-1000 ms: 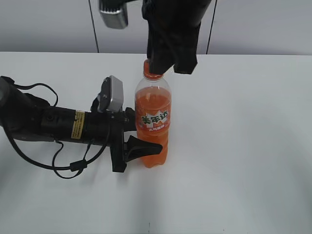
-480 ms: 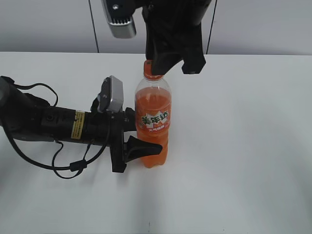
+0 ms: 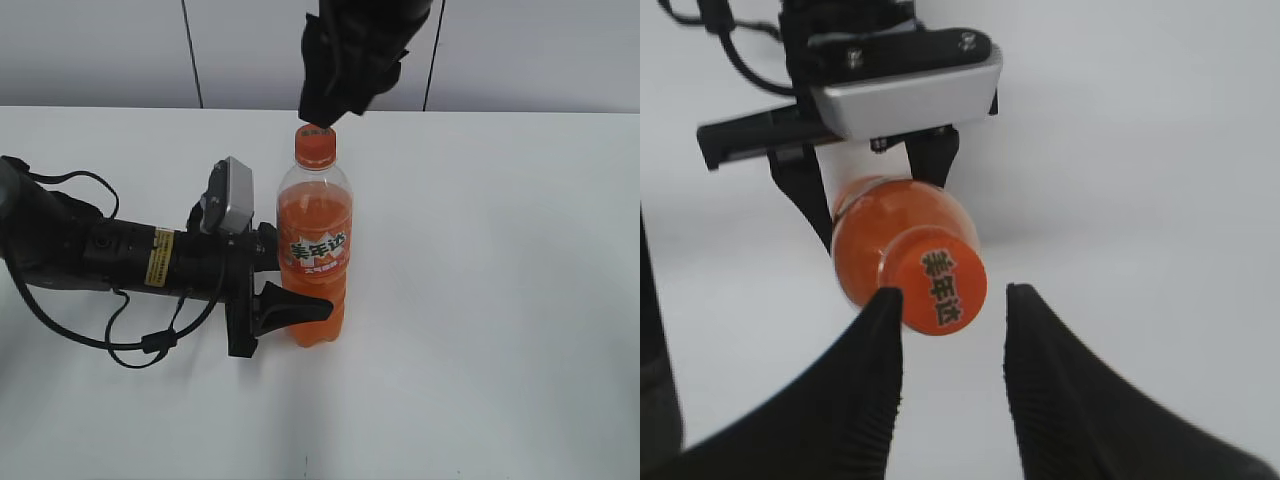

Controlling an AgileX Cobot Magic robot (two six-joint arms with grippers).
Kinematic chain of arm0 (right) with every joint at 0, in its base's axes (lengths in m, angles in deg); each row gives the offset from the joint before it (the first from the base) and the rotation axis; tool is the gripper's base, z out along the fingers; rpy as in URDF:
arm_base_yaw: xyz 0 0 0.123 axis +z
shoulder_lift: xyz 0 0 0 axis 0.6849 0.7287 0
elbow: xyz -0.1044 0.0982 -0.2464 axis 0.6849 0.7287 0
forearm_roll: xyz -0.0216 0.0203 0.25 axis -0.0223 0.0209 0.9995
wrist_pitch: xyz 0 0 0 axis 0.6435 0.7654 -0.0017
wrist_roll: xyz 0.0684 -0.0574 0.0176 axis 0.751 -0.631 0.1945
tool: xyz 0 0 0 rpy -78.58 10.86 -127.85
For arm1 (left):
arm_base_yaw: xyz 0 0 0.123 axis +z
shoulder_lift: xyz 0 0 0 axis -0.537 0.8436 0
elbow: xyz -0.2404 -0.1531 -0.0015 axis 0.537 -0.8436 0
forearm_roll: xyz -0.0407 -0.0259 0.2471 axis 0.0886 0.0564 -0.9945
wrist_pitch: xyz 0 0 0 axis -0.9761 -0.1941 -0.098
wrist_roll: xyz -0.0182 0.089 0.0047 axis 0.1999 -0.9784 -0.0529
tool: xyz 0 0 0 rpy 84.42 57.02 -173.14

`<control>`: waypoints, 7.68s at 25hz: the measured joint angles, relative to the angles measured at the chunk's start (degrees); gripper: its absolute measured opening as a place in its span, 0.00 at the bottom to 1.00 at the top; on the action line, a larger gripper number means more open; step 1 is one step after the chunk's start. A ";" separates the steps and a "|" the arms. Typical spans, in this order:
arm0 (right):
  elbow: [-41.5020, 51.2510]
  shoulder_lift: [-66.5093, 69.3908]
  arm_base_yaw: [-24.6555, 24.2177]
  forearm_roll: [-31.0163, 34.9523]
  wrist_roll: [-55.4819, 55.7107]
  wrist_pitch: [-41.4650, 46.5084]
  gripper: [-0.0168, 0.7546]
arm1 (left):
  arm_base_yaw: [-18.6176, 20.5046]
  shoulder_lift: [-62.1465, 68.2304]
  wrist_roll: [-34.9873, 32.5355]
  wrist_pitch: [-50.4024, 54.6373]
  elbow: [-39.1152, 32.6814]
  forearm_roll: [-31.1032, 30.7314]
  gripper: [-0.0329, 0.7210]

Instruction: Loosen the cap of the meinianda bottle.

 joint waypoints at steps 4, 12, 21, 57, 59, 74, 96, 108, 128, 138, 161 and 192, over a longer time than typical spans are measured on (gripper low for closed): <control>-0.26 -0.83 0.00 2.29 19.16 0.00 0.50 | 0.00 0.00 0.00 -0.06 0.00 -0.12 0.59; -0.26 -0.83 0.00 0.34 45.13 0.00 0.65 | 0.00 0.00 0.00 -0.06 0.00 -0.18 0.59; -0.26 2.08 0.00 -0.99 47.31 0.00 0.65 | 0.00 0.00 0.00 -0.17 0.00 -0.31 0.59; 2.62 2.47 0.00 -0.06 18.74 -0.10 0.37 | 0.00 0.00 0.00 -0.11 0.00 -0.47 0.59; 2.62 2.47 0.00 -0.11 8.07 -0.10 0.37 | 0.00 0.00 -0.12 0.00 0.00 -0.59 0.59; 2.57 2.19 0.00 -1.76 -28.82 -0.79 0.31 | 0.00 0.00 0.08 0.33 0.00 -0.26 0.59; 2.68 -2.42 0.00 2.05 17.93 -0.24 0.52 | 0.00 0.00 0.15 0.33 0.00 -0.31 0.59; 2.68 -1.77 0.00 -0.63 50.35 -0.29 0.52 | 0.00 0.00 0.15 0.33 0.00 -0.31 0.59; 2.68 2.53 0.00 -0.57 50.03 -1.84 0.52 | 0.00 0.00 0.15 0.33 0.00 -0.31 0.59; 2.68 2.53 0.00 -0.24 35.96 -0.87 0.37 | 0.00 0.00 0.15 0.33 0.06 -0.37 0.59; 0.95 4.72 0.00 0.37 -27.49 -0.91 0.37 | 0.16 -0.05 0.22 0.35 0.06 -0.38 0.59; 1.76 4.25 -0.05 0.77 -30.31 -0.44 0.59 | -0.01 -0.05 -0.01 0.74 0.06 -0.40 0.59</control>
